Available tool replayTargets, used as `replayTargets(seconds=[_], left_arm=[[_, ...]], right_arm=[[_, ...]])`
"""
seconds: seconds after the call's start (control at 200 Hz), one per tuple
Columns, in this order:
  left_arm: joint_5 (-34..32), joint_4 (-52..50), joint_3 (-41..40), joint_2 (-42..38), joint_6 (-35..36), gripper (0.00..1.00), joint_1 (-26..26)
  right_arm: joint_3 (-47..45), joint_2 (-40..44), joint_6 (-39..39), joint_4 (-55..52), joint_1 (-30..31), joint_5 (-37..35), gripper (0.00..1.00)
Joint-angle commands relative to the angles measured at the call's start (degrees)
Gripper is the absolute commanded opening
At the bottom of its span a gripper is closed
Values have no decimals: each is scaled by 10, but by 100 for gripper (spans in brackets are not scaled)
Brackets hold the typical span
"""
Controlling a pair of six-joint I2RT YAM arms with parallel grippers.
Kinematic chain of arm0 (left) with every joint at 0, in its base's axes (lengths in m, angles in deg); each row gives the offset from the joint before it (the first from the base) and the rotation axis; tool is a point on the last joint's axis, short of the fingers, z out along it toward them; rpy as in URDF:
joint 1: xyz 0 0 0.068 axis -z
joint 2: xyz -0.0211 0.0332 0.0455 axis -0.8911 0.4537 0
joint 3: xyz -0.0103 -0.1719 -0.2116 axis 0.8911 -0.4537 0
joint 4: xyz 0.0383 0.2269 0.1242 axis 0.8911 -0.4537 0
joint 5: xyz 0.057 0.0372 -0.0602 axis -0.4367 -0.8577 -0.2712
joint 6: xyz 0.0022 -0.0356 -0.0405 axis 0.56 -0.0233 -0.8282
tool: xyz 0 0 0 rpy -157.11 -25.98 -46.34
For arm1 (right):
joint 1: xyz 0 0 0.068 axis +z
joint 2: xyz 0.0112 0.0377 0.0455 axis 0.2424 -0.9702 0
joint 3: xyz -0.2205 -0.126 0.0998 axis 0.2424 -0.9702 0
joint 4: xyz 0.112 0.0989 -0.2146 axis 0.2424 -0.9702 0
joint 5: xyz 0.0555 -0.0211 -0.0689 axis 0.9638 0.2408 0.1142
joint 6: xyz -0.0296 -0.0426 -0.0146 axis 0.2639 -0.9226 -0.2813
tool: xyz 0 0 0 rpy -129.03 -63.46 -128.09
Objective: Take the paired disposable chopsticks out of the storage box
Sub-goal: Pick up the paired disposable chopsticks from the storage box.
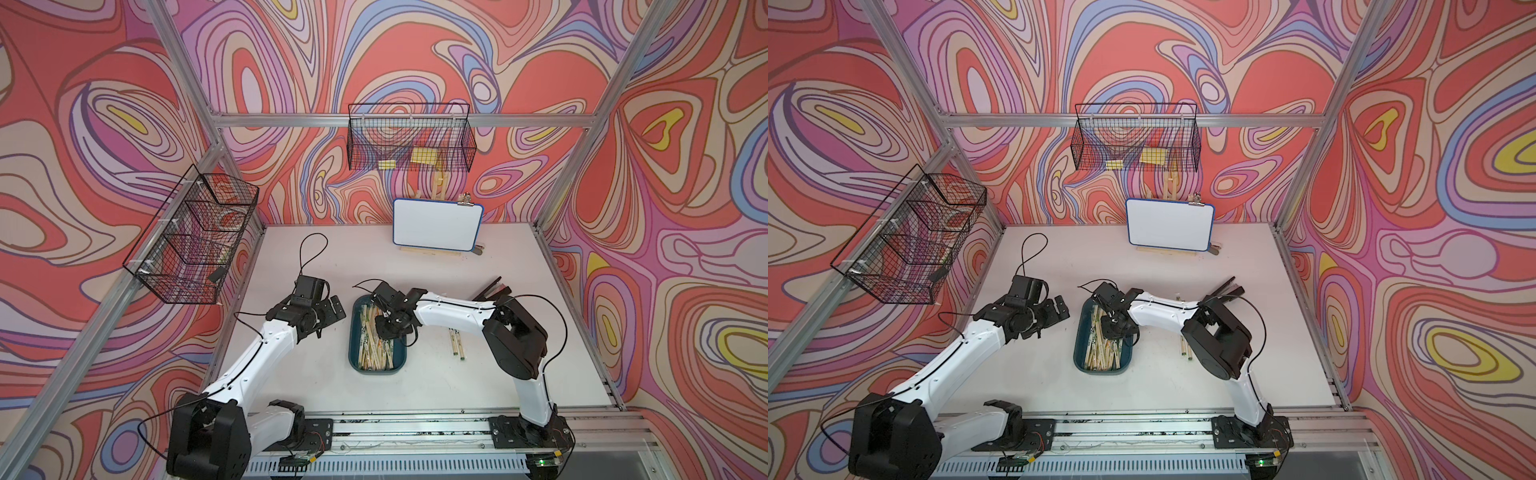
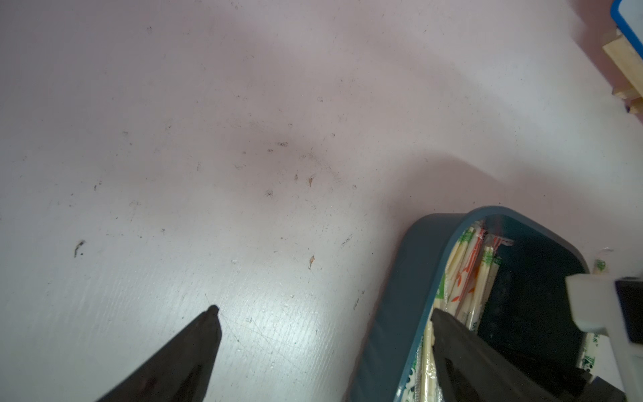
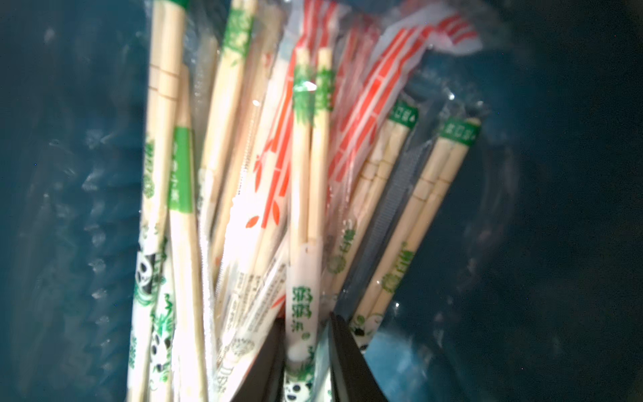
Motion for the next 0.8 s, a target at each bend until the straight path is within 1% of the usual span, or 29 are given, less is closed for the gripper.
replayTargets(seconds=[0.0, 0.386, 0.796], left_arm=[[-3, 5, 5, 2, 9, 100, 1], [-1, 6, 7, 5, 8, 100, 1], [-2, 2, 9, 2, 10, 100, 2]], right_arm=[[10, -14, -1, -5, 4, -2, 23], [7, 20, -1, -10, 5, -11, 5], [29, 59, -4, -28, 4, -34, 3]])
